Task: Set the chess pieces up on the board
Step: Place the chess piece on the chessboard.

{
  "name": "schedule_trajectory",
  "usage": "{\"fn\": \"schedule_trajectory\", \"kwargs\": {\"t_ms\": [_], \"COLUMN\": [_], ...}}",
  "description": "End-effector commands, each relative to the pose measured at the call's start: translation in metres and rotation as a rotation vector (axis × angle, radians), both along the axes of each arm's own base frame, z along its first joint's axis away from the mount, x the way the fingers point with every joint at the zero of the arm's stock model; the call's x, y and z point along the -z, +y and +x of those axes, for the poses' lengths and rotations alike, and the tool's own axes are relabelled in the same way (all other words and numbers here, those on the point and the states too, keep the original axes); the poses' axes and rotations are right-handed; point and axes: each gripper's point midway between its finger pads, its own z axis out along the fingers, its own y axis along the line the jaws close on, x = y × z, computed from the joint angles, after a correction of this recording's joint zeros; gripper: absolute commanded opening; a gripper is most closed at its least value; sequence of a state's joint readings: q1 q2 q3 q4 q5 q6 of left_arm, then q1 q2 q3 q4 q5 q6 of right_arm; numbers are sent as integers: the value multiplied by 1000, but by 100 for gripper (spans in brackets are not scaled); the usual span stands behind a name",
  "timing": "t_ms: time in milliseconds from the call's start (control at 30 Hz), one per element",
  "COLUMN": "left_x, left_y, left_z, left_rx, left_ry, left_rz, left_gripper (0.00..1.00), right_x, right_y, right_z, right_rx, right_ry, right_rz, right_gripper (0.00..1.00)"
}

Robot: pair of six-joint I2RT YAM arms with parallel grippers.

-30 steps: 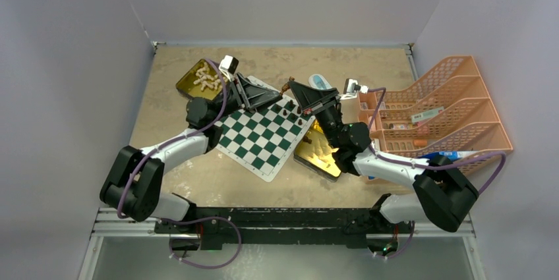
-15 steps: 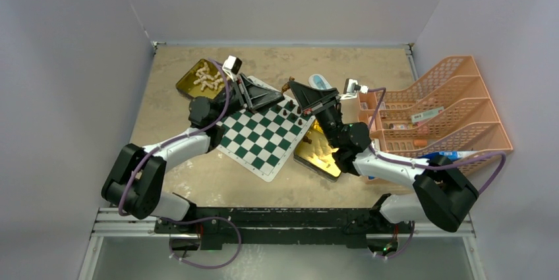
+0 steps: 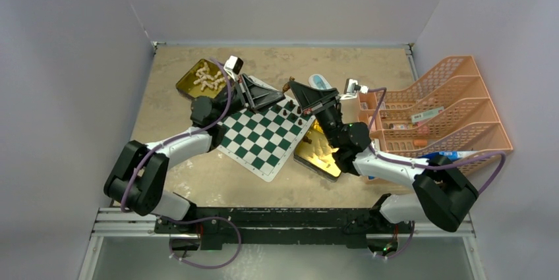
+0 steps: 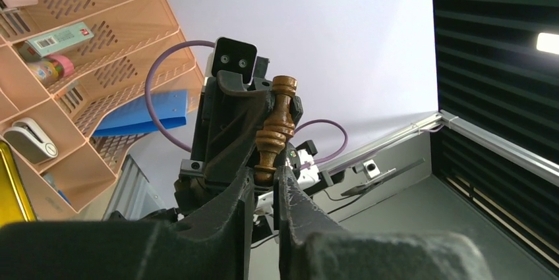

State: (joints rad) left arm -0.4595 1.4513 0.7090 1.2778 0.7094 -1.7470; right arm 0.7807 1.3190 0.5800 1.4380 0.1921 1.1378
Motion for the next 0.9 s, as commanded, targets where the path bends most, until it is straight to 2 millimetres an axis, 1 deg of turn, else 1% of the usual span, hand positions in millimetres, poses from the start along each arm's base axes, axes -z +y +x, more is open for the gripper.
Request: {"fn": "schedule_trajectory", "kwargs": {"t_ms": [0,33,67,133,200,267,333,400,433,500,567,633,667,767,867], "left_x": [-15,-11,-6,8,22,36,52,66,82,104,127,143,146,163,175], "left_y": [2,2,2,-1,-2,1,4,7,9,15,30,52,63,94,114], "left_z": [0,0,1,3,5,7,8,8,9,18,35,49,58,69,77], "left_rx": [-28,-30,-30,-19,-11,-12,1,43,66,44,-42,-108,-140,-150,-115], "left_ry": [-87,-85,-77,-45,-32,-31,-43,-89,-62,-65,-80,-102,-116,-109,-88], "left_rz": [-39,-37,-26,12,64,117,192,296,379,552,785,1002,1104,1349,1514], "left_gripper": [7,1,0,0,0,0,0,0,0,0,0,0,0,0,0], "right_x": [-8,-3,0,1,5,0,-5,-1,4,7,8,5,3,-1,1], "right_y": [-7,-9,-13,-22,-26,-34,-49,-59,-65,-77,-88,-98,-102,-113,-117], "right_z": [-9,-9,-9,-11,-11,-13,-13,-16,-18,-24,-30,-36,-39,-47,-51], "right_rx": [32,44,60,97,123,162,246,287,310,334,363,397,407,434,445], "right_ry": [-62,-52,-49,-53,-49,-71,-89,-78,-77,-70,-75,-97,-105,-128,-139], "right_rz": [-18,-26,-31,-40,-83,-111,-142,-191,-218,-244,-279,-309,-321,-354,-393], "right_gripper": [0,0,0,0,0,0,0,0,0,0,0,0,0,0,0]}}
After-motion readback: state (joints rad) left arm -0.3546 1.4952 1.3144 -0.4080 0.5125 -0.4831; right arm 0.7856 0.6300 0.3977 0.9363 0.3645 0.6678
